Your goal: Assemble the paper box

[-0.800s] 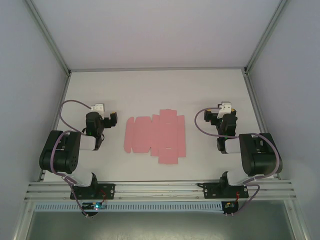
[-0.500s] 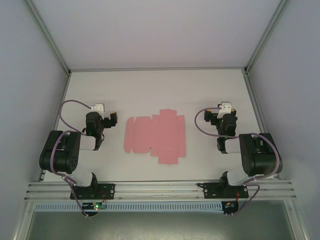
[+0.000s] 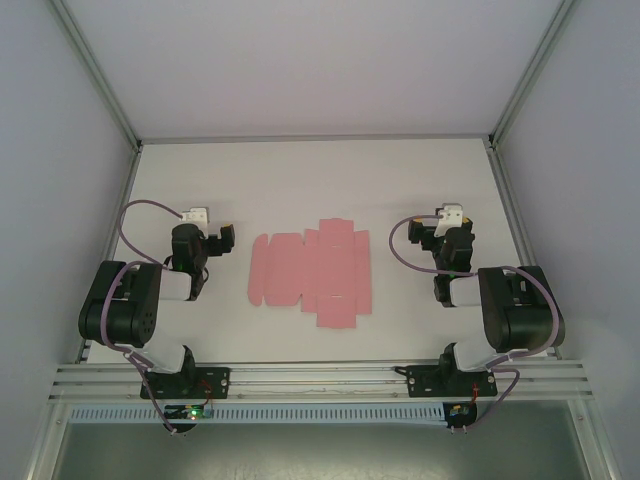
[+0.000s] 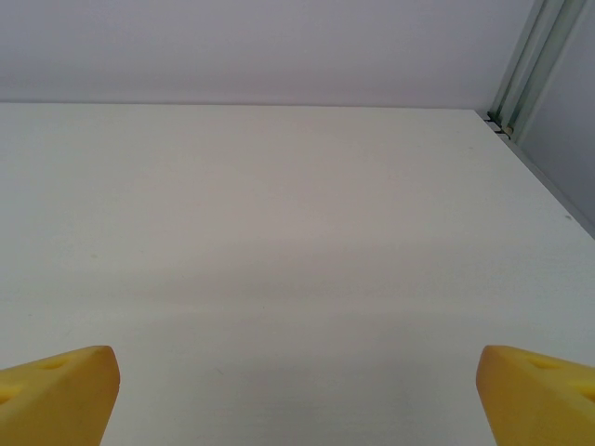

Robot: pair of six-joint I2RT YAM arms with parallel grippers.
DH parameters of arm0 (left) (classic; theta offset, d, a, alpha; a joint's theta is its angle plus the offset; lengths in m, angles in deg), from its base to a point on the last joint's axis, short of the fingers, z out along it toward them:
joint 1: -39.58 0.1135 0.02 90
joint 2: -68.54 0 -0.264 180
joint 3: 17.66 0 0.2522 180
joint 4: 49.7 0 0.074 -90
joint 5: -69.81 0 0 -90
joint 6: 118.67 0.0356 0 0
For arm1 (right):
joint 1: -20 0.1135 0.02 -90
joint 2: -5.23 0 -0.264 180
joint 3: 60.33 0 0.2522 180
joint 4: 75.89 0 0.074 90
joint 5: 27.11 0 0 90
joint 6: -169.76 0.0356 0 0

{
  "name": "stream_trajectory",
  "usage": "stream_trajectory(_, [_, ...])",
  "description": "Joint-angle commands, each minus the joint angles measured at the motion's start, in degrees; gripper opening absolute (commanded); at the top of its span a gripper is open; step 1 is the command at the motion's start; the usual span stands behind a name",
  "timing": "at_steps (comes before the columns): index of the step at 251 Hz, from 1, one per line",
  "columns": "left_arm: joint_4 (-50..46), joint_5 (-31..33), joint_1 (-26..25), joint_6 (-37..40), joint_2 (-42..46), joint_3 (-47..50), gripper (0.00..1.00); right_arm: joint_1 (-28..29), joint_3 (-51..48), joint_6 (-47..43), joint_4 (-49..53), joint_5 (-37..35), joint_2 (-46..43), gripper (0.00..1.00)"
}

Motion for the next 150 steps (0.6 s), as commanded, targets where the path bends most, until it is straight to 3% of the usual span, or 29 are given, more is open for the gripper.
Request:
stream_trajectory(1, [1.0,-0.3,0.7,1.2,0.9,-0.8,0.99,0.0,0.9,1.2,-0.2,-0.2,-0.4,0.98])
stream_trajectory(45, [1.1,-0.6,0.8,1.3,1.1,-1.2,1.00,0.0,0.9,1.1,-0.3,-0.4,-0.6,0.98])
stream_trajectory(62, [-9.6,0.0,0.8,1.0,4.5,-5.4,1.00,0.3,2.0,1.7,2.5,-2.6,-1.8,0.98])
stream_trajectory(85, [-32.9,2.9,0.7,-3.1,9.4,-15.6,1.00,2.2,7.0,1.2,15.4,-8.4,-6.4,0.98])
stream_trajectory(105, [-45.6,1.2,0.7,-6.2,10.8,-21.9,1.00,4.9,13.3,1.3,29.5,-13.0,-10.2,0.98])
stream_trajectory(128, [-51.0,-3.5,0.8,-10.4,12.0,-23.8,1.00,7.0,18.7,5.3,40.4,-15.7,-12.7,0.98])
stream_trajectory(150, [-51.0,-7.3,0.7,-14.3,14.8,-22.2,1.00,9.1,22.6,9.7,49.3,-12.7,-14.4,0.97])
